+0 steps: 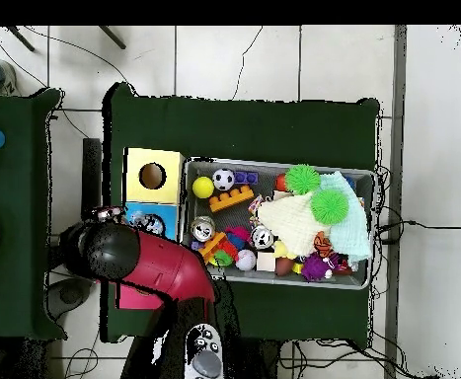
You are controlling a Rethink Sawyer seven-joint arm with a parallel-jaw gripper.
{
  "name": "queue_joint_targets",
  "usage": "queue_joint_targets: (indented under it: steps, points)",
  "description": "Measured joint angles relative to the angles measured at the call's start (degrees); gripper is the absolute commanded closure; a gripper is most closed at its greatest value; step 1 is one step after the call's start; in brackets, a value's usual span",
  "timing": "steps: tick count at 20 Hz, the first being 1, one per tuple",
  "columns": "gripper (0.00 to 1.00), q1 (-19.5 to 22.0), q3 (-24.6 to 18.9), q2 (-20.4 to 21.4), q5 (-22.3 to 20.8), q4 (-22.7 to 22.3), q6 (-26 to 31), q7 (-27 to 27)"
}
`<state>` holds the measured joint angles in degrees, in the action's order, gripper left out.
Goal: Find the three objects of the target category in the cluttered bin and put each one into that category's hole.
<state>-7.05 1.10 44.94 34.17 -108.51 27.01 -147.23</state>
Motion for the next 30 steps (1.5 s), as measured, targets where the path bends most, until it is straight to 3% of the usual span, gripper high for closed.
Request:
queue_joint_targets:
  steps: [17,30]
  points:
    - [1.0,-0.87,5.08,-3.37,-0.11,0.0,0.13,0.0]
    - [1.0,0.31,3.84,-11.15,0.33,0.6,-0.8,0.0]
